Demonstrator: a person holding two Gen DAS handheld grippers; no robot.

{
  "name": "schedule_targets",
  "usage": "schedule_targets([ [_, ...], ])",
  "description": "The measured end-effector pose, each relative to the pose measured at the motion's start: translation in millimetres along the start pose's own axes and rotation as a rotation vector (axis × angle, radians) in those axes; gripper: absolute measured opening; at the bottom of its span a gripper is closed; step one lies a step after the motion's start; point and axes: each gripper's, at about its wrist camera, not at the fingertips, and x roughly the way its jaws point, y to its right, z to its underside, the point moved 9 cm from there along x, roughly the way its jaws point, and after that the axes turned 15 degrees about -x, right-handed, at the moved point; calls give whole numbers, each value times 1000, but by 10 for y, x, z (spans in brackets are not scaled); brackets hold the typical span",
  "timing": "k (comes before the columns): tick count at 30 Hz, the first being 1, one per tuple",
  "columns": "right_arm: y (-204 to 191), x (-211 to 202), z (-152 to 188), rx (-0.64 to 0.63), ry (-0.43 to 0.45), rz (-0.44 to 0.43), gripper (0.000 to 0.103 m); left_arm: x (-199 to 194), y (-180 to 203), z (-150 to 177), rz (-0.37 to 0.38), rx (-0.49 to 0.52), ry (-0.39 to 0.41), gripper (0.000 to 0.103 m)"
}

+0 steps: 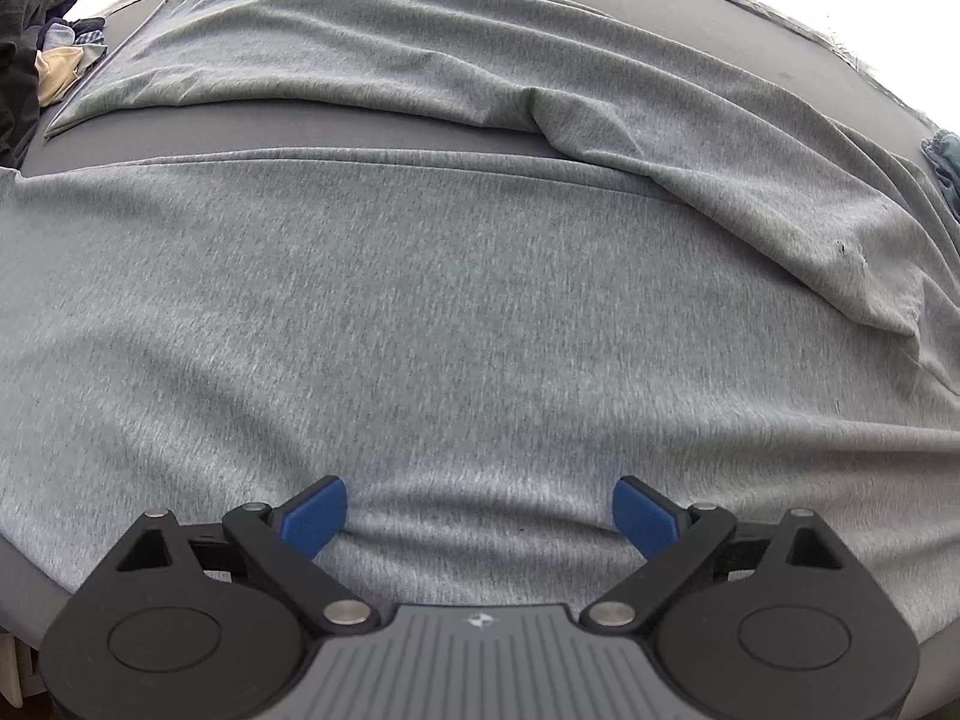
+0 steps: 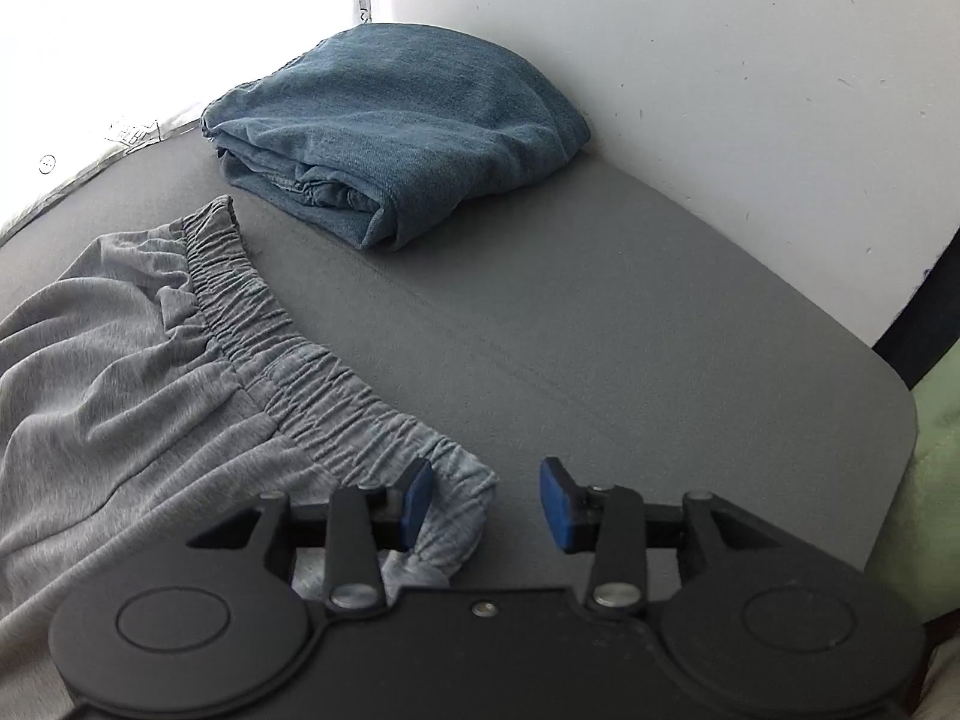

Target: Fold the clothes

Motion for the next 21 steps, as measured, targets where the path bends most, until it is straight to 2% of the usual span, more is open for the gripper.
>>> schedule_targets([
  [3, -72, -118, -46, 24, 12, 36, 45, -66, -193, -59, -12, 15, 3, 95],
  [4, -117, -170, -70, 26, 22, 53, 50, -91, -256, -101, -14, 14, 6, 95],
  [5, -177, -227, -100, 22, 36, 72, 54, -122, -361, -152, -9, 3, 13, 95],
  [7, -339, -349, -164, 16, 61, 86, 56, -169, -559, -270, -1, -39, 27, 95],
  [10, -704, -485, -254, 6, 80, 42, 56, -209, -910, -525, 0, -124, 50, 95],
  [15, -1666, -665, -371, -107, 103, -58, 56, -225, -1445, -983, 1, -222, 81, 95],
  [21, -2866, -820, -542, -261, 139, -179, 57, -239, -1933, -1610, -21, -227, 143, 94],
])
